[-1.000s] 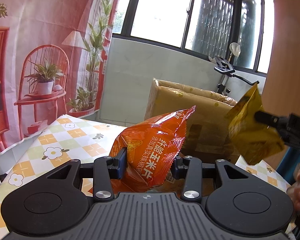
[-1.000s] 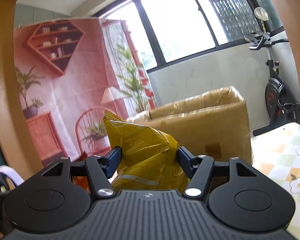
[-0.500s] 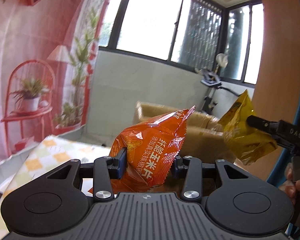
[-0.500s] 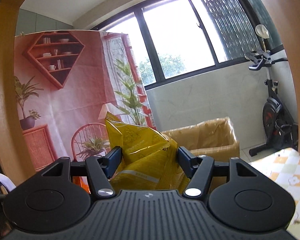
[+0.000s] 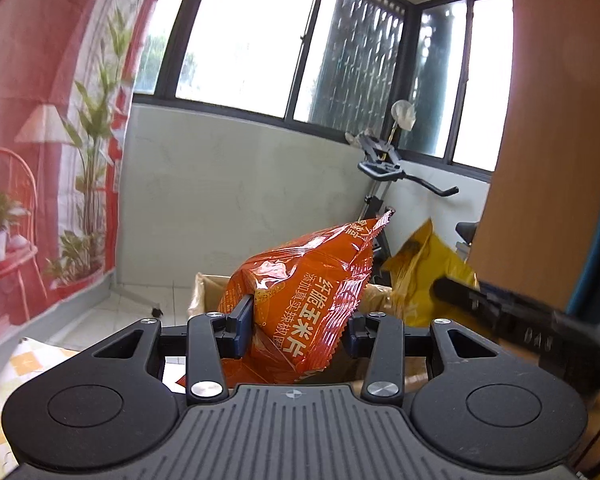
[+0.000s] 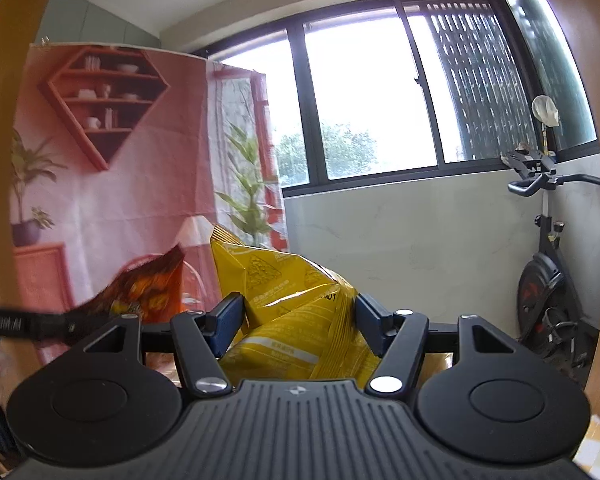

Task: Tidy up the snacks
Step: 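Open both tools to drop the bags into the box and withdraw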

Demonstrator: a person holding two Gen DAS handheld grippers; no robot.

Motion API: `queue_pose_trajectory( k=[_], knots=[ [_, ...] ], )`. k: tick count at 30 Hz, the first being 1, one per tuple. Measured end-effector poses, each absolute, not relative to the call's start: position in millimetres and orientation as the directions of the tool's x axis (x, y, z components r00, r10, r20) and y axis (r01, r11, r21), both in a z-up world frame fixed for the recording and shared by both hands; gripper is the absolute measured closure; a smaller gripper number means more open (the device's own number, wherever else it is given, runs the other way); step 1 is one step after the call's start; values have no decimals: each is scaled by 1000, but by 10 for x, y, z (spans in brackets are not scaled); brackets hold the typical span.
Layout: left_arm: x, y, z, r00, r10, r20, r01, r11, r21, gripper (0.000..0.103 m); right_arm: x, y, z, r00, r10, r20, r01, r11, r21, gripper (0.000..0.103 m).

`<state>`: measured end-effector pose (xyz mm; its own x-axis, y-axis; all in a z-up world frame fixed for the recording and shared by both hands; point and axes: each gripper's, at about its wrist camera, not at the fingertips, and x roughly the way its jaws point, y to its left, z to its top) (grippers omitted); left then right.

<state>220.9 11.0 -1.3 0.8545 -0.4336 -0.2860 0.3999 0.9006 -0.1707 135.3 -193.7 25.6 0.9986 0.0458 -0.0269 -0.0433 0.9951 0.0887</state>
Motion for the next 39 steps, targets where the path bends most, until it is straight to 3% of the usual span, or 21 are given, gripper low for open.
queue_pose_trajectory(
  k=[6,11,21,22,26,32,39],
  knots=[
    [2652,-124,-81,845,-383,-373,366,923,-119,58,1769,-2107,91,994,29,-105,-17,994,109,39],
    [2816,-244,-115,847,-361,-391,361,929,-78,58,2063,-2287,-82,979,16,-202,16,988,156,39],
    [2996,-393,-169,824,-369,-430,388,920,-47,57,2178,-2474,-221,963,-6,-271,71,971,228,39],
    [3031,-391,-178,815,-376,-440,397,916,-47,56,2173,-2481,-233,961,-10,-275,76,970,230,39],
    [3055,-321,-179,809,-364,-461,387,921,-48,34,2163,-2479,-250,950,-22,-310,93,972,216,34],
    [2931,-170,-159,806,-362,-469,356,929,-104,33,2034,-2431,-177,955,-27,-294,90,975,202,34],
    [2588,-37,-78,820,-340,-461,346,935,-74,33,1760,-2286,-67,962,-17,-271,71,979,191,34]
  ],
)
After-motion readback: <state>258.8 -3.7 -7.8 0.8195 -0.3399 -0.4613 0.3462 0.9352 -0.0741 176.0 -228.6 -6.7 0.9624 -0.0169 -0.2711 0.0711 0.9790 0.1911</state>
